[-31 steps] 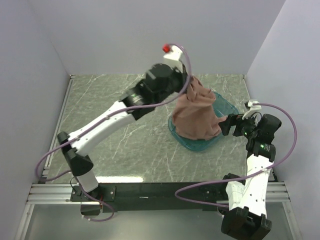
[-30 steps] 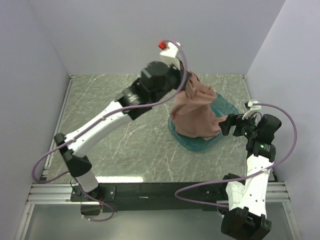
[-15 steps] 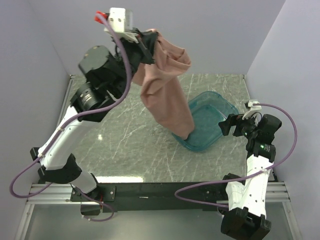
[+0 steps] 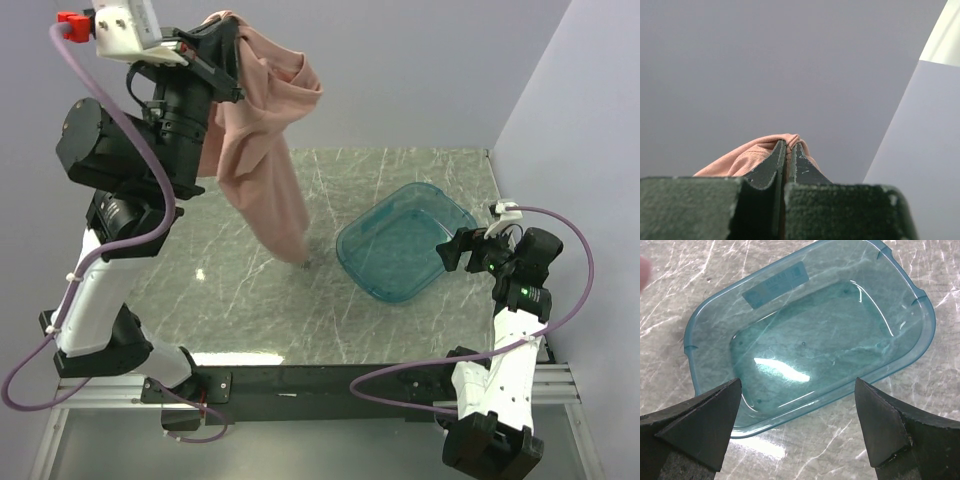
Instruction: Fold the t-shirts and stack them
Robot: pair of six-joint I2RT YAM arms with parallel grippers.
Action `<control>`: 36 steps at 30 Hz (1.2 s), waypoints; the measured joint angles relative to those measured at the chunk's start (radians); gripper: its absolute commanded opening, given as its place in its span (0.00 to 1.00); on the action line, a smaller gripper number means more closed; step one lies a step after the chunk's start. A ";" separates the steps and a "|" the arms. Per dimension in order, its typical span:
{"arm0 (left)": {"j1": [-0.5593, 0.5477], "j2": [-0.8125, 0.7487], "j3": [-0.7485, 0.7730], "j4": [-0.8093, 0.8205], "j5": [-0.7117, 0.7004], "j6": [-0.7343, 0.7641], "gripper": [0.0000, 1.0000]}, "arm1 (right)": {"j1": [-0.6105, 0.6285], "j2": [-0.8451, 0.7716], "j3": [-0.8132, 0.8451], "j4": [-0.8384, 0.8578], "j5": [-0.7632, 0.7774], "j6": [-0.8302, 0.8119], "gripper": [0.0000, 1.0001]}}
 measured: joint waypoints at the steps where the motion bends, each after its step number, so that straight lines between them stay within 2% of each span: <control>1: 0.000 -0.014 -0.023 0.011 -0.004 0.002 0.00 | 0.000 0.000 0.000 0.000 0.000 0.000 1.00; 8: 0.000 -0.071 -0.192 0.026 -0.031 -0.016 0.00 | 0.000 0.000 0.000 -0.002 -0.001 -0.004 1.00; 13: 0.020 -0.167 -0.478 0.022 -0.025 -0.105 0.00 | 0.000 0.000 0.000 -0.021 -0.016 -0.025 1.00; 18: 0.112 -0.309 -0.795 -0.015 0.045 -0.274 0.00 | 0.000 0.011 0.000 -0.037 -0.031 -0.045 1.00; 20: 0.150 -0.364 -0.909 -0.025 0.086 -0.348 0.23 | 0.000 0.017 0.000 -0.041 -0.034 -0.051 1.00; 21: 0.167 -0.390 -0.968 -0.030 0.105 -0.385 0.42 | 0.000 0.019 0.000 -0.044 -0.035 -0.054 1.00; 22: 0.181 -0.420 -1.027 -0.040 0.122 -0.420 0.77 | 0.000 0.020 0.000 -0.048 -0.037 -0.057 1.00; 23: 0.195 -0.449 -1.081 -0.053 0.138 -0.452 0.86 | 0.000 0.021 0.000 -0.051 -0.038 -0.062 1.00; 25: 0.219 -0.507 -1.185 -0.080 0.165 -0.512 0.97 | 0.000 0.021 0.000 -0.058 -0.048 -0.076 1.00; 31: 0.290 -0.639 -1.358 -0.208 0.226 -0.579 0.99 | 0.021 0.014 0.000 -0.107 -0.151 -0.168 1.00; 33: 0.297 -0.672 -1.381 -0.240 0.226 -0.561 0.99 | 0.096 0.017 0.003 -0.127 -0.164 -0.199 1.00; 36: 0.298 -0.736 -1.432 -0.248 0.245 -0.517 0.99 | 0.287 0.067 0.042 -0.175 -0.126 -0.249 1.00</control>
